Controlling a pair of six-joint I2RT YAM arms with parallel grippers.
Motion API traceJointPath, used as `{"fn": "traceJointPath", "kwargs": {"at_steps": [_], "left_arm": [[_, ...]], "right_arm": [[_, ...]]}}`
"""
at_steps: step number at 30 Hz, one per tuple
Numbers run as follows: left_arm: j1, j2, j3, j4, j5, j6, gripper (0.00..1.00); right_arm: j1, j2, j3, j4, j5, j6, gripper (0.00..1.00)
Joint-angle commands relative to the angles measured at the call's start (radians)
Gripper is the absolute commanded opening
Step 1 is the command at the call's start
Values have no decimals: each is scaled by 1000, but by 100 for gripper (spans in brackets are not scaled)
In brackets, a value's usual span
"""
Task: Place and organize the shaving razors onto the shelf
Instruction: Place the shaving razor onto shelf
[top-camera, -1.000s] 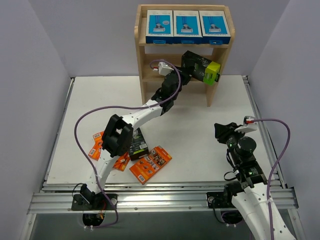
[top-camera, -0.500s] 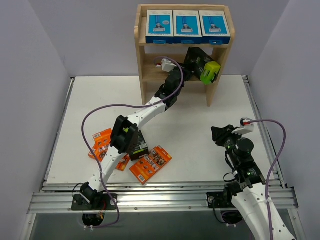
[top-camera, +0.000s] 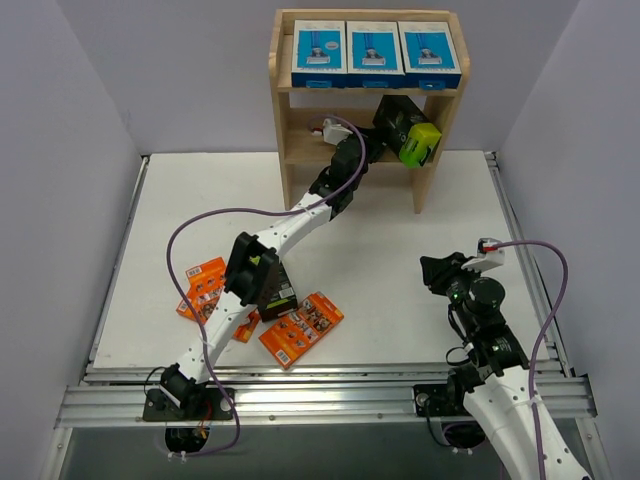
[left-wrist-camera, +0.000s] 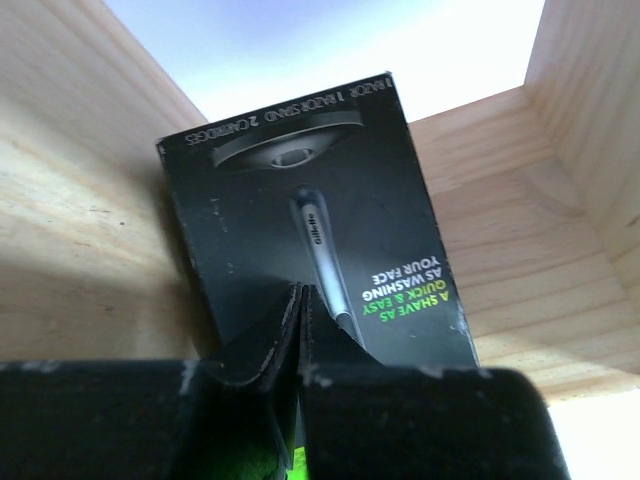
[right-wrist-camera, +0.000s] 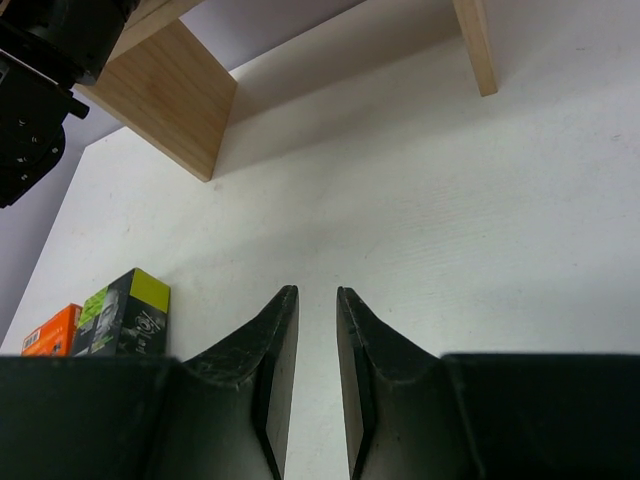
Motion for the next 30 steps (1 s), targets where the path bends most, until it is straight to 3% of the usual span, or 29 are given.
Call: {"fn": "traceJointPath", "kwargs": {"at_steps": [1,11,30], "left_arm": [[11,10,36,-44,10,-38,9],[26,80,128,-61,37,-91,25],[11,207,295,-87,138,-185,32]], "right_arm": [[9,-12,-10,51,-11,6,19],[8,-20,-34,46,-7,9,25],[12,-23,-53,48,2,0,27]]}}
